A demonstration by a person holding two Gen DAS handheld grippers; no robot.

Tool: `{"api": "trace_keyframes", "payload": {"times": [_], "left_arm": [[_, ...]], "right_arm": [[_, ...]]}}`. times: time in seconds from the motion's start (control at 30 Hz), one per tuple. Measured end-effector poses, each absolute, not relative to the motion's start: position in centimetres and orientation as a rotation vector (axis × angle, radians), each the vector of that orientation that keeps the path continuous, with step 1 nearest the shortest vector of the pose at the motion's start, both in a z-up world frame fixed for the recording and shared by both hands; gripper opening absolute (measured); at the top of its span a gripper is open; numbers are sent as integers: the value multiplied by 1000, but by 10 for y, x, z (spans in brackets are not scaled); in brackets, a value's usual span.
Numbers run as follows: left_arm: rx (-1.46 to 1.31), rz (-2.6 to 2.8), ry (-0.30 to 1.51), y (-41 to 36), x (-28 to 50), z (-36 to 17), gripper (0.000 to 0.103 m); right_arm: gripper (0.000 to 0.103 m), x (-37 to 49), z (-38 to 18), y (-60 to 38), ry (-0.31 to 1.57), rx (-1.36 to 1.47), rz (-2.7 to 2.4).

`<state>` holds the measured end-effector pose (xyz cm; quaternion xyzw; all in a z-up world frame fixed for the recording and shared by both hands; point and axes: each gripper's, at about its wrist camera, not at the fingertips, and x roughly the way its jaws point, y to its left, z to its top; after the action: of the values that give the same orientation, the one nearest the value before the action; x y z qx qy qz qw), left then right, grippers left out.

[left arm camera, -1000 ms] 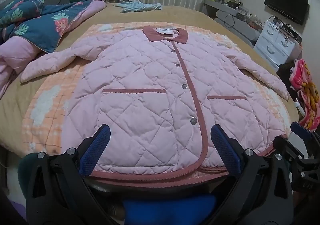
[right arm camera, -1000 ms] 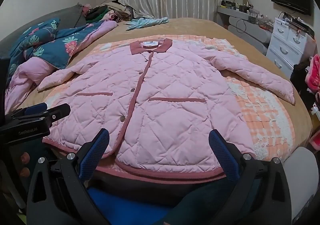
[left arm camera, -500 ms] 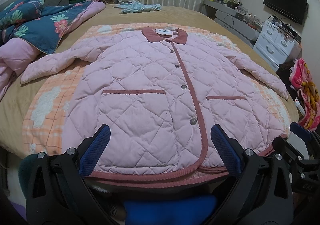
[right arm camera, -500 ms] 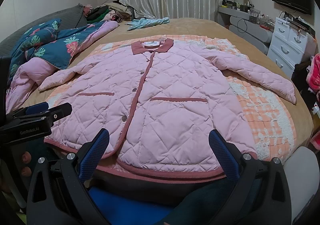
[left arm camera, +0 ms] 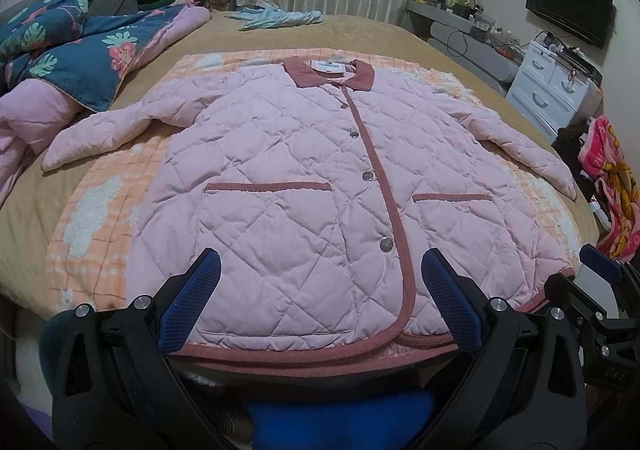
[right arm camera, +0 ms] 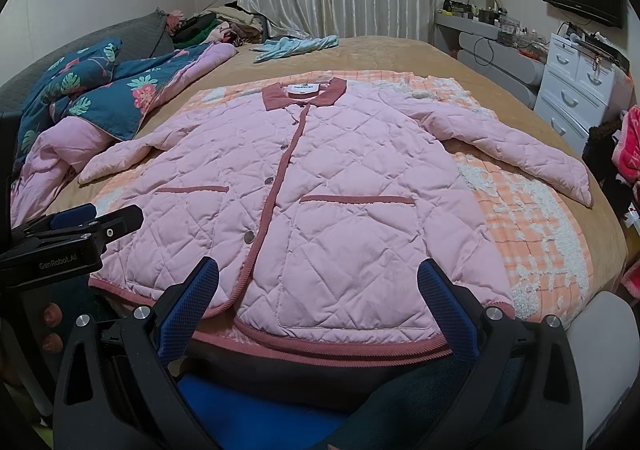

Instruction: Fold large clothes

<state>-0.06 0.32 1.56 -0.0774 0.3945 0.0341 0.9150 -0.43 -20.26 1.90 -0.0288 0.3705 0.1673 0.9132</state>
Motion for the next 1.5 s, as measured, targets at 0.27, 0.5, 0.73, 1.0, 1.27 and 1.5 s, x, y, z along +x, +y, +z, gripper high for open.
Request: {"api": "trace_keyframes", "payload": {"times": [0.27, 0.5, 0.73, 1.0, 1.27, 1.5], "left_arm": [[-155, 68, 809, 3, -1, 19, 94], [-155, 69, 807, 3, -1, 19, 94], [-153, 69, 806, 2, -2, 19, 94], [-160, 80, 806, 6, 3, 25, 94], [-175, 105, 805, 22, 30, 26, 94], [-187, 120, 804, 35, 54, 32, 94]], "right_arm": [[99, -5, 19, -203, 764, -57, 345], [99, -5, 19, -202, 765, -57, 344], [99, -4, 18, -203, 765, -56, 344], [99, 2, 15, -200, 782, -55, 350], [99, 26, 15, -189, 805, -57, 362], [99, 56, 28, -184, 796, -52, 360]]}}
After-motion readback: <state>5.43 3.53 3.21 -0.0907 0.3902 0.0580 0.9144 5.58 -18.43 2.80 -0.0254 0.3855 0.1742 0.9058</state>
